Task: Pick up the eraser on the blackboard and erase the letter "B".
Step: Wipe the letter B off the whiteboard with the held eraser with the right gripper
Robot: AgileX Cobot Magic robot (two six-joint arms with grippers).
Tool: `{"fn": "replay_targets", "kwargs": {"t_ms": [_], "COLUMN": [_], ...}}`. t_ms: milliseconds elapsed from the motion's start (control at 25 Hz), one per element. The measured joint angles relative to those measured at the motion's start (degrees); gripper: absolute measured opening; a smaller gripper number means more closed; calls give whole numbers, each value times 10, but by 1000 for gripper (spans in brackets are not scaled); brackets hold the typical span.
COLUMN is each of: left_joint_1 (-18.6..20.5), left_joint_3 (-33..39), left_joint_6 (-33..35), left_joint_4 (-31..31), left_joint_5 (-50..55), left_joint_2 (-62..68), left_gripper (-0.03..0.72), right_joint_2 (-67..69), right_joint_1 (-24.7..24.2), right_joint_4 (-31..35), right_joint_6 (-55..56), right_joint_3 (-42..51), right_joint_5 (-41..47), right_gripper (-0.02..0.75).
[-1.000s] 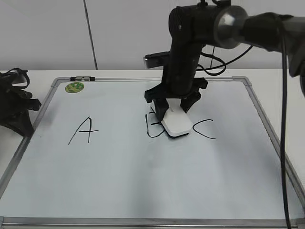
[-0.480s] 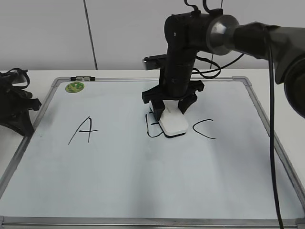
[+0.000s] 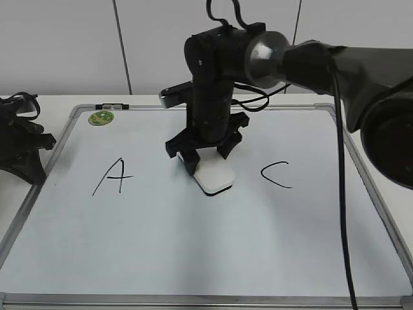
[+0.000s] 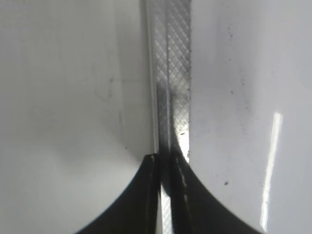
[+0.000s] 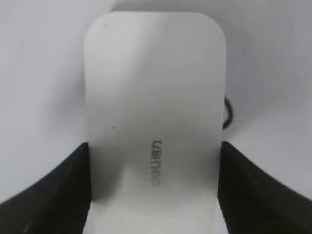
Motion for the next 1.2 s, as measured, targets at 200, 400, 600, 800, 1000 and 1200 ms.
{"fn": "replay_targets", "kwargs": {"t_ms": [200, 400, 600, 800, 1000, 1200], "left_joint_1": [0, 0, 0, 0, 0, 0], "left_joint_3": [0, 0, 0, 0, 0, 0], "left_joint_6": [0, 0, 0, 0, 0, 0], "left_joint_4": [0, 0, 0, -1, -1, -1], "left_joint_5": [0, 0, -1, -1, -2, -2], "left_joint_2": [0, 0, 0, 0, 0, 0], "left_gripper": [13, 13, 13, 13, 13, 12], "right_joint_2": [0, 1, 1, 2, 2, 2], "right_joint_1": [36, 51, 51, 39, 11, -23], "right_joint_4": [13, 16, -36, -65, -71, -73], "right_joint_6": [-1, -14, -14, -10, -9, -4], "right_joint_3": [0, 0, 0, 0, 0, 0], "right_joint_5": [-8, -16, -17, -17, -21, -28], "right_gripper": [544, 544, 544, 544, 544, 544]}}
